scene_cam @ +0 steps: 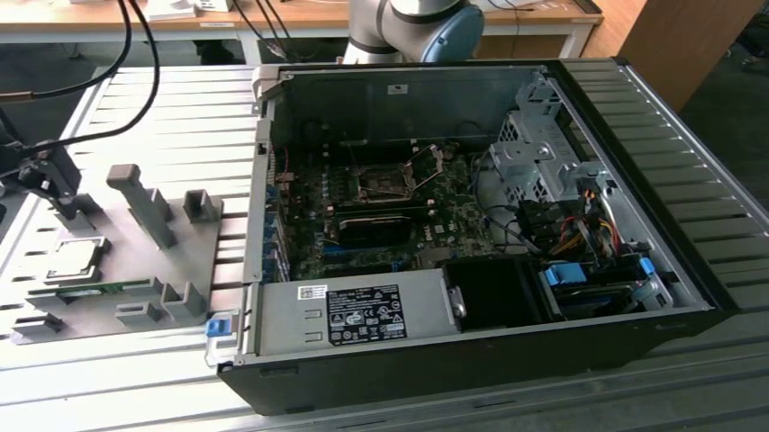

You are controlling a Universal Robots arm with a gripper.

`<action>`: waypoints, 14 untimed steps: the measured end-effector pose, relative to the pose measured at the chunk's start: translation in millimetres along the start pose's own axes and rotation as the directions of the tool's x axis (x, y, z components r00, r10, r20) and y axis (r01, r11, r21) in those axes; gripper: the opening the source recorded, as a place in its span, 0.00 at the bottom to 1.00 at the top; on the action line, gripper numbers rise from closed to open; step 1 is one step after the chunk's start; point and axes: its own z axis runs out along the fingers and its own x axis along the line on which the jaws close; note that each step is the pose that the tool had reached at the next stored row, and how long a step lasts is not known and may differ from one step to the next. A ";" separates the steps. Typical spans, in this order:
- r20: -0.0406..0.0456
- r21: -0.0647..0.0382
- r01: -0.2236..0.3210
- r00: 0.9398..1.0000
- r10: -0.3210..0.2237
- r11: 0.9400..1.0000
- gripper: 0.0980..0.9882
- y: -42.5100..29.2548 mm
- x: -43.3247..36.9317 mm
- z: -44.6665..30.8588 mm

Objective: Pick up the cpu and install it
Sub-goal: 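Pick up the cpu and move it towards the insertion slot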

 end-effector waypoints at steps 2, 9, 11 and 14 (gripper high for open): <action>0.000 0.000 0.000 1.000 0.000 1.000 0.76 -0.1 0.0 1.2; -0.002 0.000 0.000 1.000 0.000 1.000 0.76 -0.3 0.1 5.1; -0.003 0.000 -0.005 1.000 0.005 1.000 0.76 -0.4 0.2 6.7; -0.005 -0.001 -0.018 1.000 0.018 1.000 0.76 -0.5 0.7 8.8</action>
